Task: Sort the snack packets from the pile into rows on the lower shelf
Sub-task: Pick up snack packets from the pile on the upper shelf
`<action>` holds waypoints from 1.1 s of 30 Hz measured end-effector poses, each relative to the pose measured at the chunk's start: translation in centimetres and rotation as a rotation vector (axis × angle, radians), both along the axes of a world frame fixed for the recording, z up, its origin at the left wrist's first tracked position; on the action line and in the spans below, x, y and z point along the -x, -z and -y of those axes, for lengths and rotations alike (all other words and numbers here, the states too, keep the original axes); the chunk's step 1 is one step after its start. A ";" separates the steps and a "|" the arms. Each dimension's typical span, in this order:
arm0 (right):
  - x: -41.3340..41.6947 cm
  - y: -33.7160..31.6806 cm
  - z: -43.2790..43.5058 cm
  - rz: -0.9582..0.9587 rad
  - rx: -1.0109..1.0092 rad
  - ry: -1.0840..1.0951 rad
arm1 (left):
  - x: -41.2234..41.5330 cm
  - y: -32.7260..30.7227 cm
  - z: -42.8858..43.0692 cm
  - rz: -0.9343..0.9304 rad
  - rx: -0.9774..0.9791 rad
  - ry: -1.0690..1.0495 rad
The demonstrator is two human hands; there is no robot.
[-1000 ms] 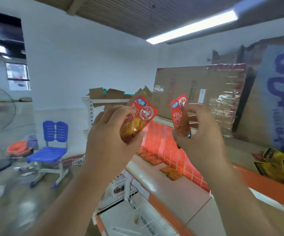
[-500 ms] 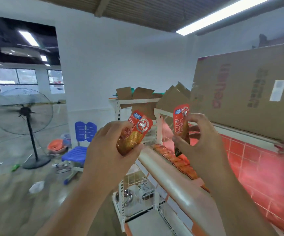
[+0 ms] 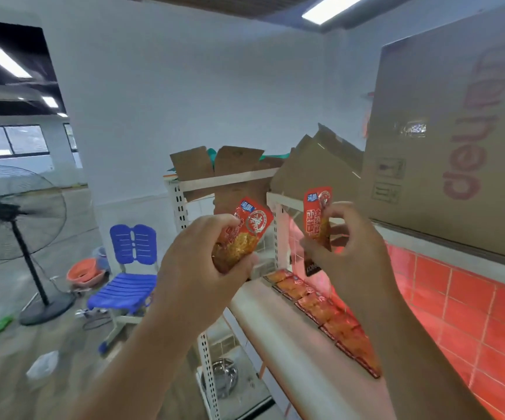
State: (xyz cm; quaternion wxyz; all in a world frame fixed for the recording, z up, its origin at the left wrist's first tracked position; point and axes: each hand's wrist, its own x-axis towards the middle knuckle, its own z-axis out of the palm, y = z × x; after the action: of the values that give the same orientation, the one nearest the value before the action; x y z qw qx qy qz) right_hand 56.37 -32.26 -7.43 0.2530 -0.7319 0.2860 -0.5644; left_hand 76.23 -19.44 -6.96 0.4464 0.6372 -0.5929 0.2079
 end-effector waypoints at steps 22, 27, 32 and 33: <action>-19.8 14.0 20.6 -0.183 -0.299 0.315 | -20.5 14.9 33.1 -0.236 -0.241 0.380; -23.9 18.4 25.0 -0.297 -0.461 0.493 | -23.7 19.6 39.8 -0.298 -0.426 0.464; -25.9 23.3 27.1 -0.398 -0.609 0.641 | -23.8 24.4 44.1 -0.191 -0.542 0.443; -26.4 24.3 27.5 -0.438 -0.624 0.675 | -23.5 25.3 44.8 -0.193 -0.570 0.436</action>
State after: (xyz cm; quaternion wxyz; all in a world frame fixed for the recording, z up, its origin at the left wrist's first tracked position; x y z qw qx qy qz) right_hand 82.72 -59.76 -31.74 0.1971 -0.5894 0.7079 -0.3356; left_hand 99.74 -64.21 -32.24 0.3386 0.6112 -0.7041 -0.1266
